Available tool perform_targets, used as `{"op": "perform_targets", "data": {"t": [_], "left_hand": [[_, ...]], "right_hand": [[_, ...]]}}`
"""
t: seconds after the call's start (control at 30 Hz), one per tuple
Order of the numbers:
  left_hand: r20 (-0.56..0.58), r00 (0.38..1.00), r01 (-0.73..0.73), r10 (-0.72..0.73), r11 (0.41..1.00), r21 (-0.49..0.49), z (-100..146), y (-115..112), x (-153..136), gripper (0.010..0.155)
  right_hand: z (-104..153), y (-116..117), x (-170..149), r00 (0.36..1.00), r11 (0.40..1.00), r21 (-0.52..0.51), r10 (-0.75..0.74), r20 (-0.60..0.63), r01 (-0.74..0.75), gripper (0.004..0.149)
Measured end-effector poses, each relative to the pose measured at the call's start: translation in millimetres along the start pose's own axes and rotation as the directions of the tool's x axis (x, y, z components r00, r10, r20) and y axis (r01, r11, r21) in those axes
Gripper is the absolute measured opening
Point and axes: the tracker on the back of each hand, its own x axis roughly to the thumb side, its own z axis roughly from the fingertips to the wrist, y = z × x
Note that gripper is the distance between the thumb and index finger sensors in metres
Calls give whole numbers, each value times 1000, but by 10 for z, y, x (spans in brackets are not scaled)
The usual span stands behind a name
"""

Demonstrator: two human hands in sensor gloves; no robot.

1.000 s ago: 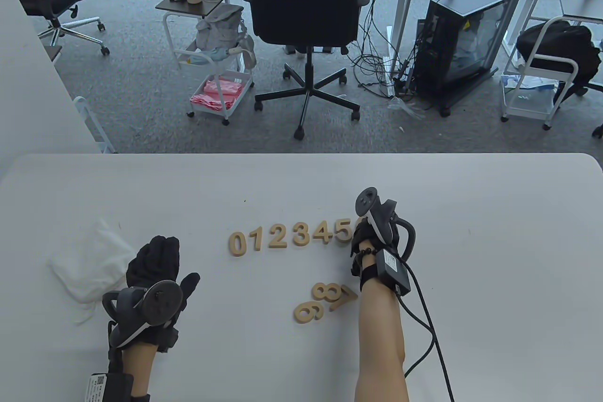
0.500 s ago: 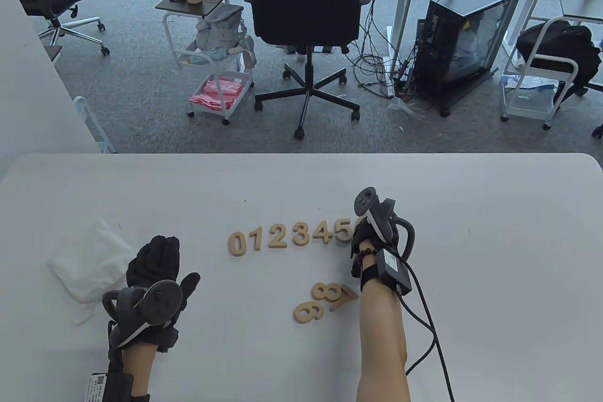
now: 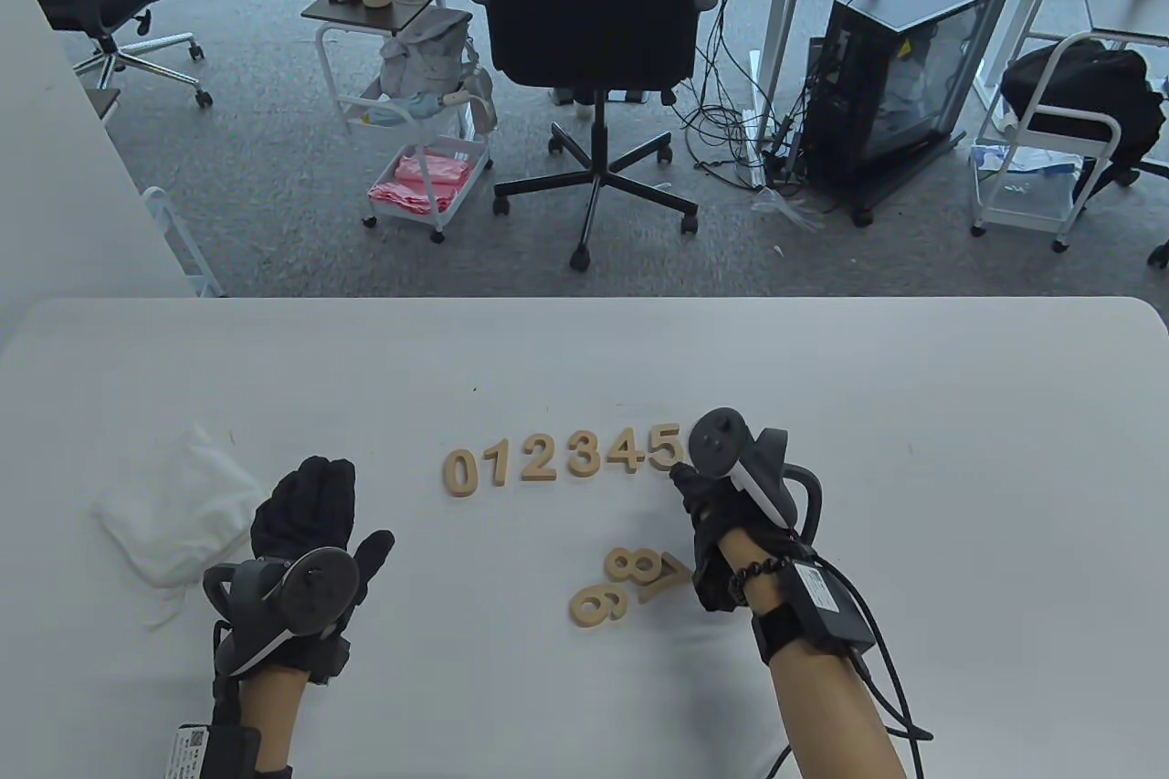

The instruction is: Empty bag and arrange number blocks in order

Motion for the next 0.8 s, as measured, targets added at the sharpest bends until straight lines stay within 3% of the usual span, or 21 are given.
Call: {"op": "perform_targets", "data": {"t": [0.17,0.3,0.8], "left_hand": [[1,1000,-8,8,1000,0,7,-3,1,83],[2,1000,-11,11,1000,-2,10,-8,4,83],[-6,1000,7,-7,1000,-26,12,-23,24,83]], "right_hand": [[458,222,143,996,994,79,68,65,-73,77],[637,464,226,987,982,124,128,100,-140,80],[614,789,336,946,948,107,282,158,-300,82]]}}
